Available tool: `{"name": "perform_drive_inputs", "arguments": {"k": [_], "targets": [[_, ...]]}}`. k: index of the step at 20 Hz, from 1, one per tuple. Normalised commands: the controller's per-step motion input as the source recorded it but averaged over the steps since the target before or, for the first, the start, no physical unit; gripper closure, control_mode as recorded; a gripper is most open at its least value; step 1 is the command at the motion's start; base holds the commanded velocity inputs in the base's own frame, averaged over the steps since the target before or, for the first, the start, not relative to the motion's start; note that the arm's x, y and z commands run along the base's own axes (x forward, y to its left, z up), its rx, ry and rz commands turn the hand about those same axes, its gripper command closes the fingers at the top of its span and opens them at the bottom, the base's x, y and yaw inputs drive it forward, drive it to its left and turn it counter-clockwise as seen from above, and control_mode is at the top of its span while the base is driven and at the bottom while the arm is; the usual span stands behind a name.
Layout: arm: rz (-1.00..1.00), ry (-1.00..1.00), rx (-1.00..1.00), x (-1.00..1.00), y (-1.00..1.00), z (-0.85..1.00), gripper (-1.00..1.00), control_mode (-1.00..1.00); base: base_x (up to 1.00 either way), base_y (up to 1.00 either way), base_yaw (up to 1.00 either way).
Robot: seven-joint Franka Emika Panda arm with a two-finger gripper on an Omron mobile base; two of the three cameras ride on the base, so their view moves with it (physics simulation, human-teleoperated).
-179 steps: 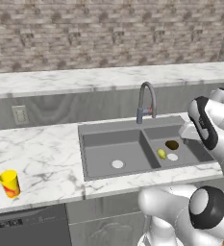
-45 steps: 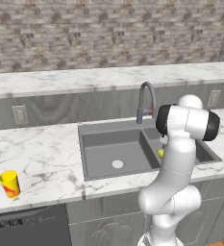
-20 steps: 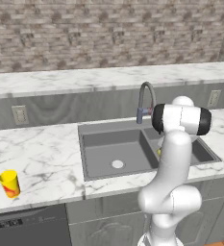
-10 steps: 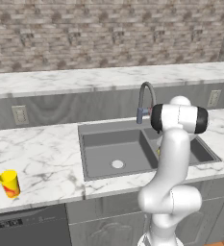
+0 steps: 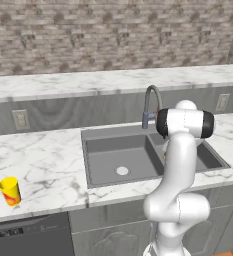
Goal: Remove the lemon and avocado from the sink. Then move the bowl and cup from the counter to the sink for washing.
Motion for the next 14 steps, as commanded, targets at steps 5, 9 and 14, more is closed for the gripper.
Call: {"name": "perform_drive_inputs", "arguments": {"k": [5,9,14], "targets": [[0.00,0.00,0.01,0.12,0.00,-0.08,-1.00,-1.00,0.00,0.00,0.00],[0.00,0.02,0.04,0.02,0.00,-0.09,-1.00,-1.00,0.00,0.00,0.00],[0.00,0.00,0.06,0.00,0.00,-0.05,-1.00,-1.00,0.00,0.00,0.00]]}}
